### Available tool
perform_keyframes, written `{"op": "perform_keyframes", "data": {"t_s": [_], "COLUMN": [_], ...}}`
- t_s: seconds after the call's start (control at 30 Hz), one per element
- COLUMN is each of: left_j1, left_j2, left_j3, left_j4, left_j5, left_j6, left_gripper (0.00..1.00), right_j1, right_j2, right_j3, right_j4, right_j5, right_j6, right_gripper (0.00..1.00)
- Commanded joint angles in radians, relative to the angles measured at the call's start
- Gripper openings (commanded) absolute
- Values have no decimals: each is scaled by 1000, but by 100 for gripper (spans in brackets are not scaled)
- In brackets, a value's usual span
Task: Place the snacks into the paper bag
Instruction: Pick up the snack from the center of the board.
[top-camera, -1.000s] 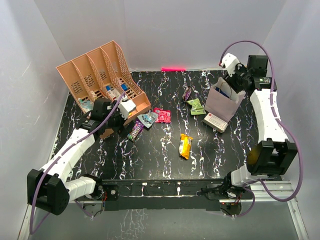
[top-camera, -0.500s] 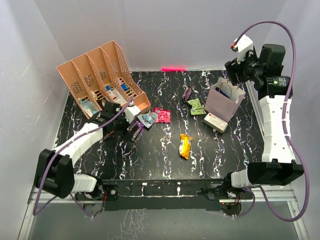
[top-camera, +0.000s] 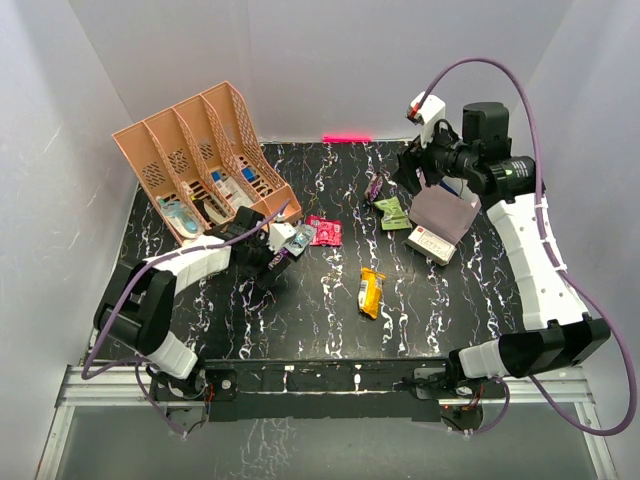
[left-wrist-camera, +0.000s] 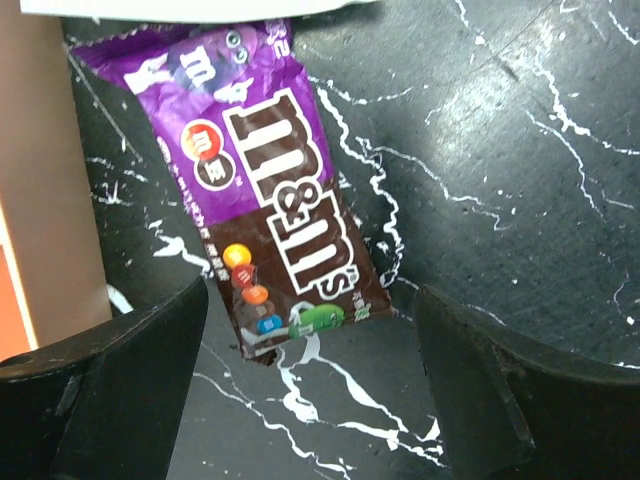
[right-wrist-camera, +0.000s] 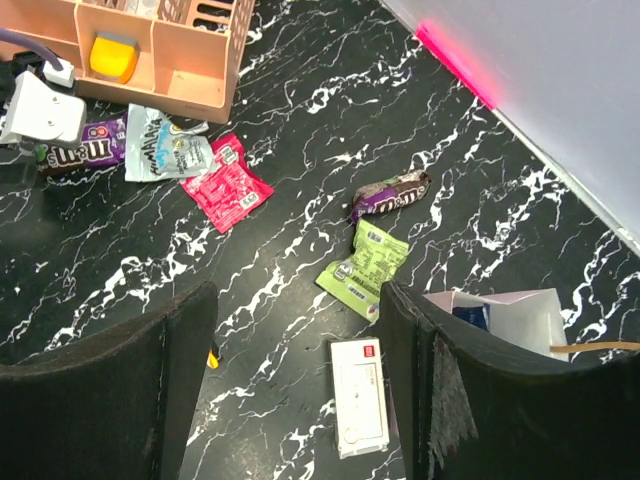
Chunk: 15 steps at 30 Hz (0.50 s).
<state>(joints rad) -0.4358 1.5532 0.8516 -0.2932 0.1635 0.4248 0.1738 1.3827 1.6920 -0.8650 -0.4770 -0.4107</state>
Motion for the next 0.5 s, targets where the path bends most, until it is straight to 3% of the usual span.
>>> {"op": "perform_keyframes", "data": {"t_s": [0.0,0.47], "left_j1": [-21,-30], "left_j2": [24,61], "left_j3": [43,25], "left_j4": [23,5], "left_j5": [-1,-49], "left_j6": [-21,-5], "left_gripper": [81,59], "right_j1": [1,1], "right_j2": [-50,-105], "right_j3": [-38,-141], "right_j4": [42,62], "right_j5": [-18,-44], "right_j6": [35,34], "right_gripper": [69,70]}}
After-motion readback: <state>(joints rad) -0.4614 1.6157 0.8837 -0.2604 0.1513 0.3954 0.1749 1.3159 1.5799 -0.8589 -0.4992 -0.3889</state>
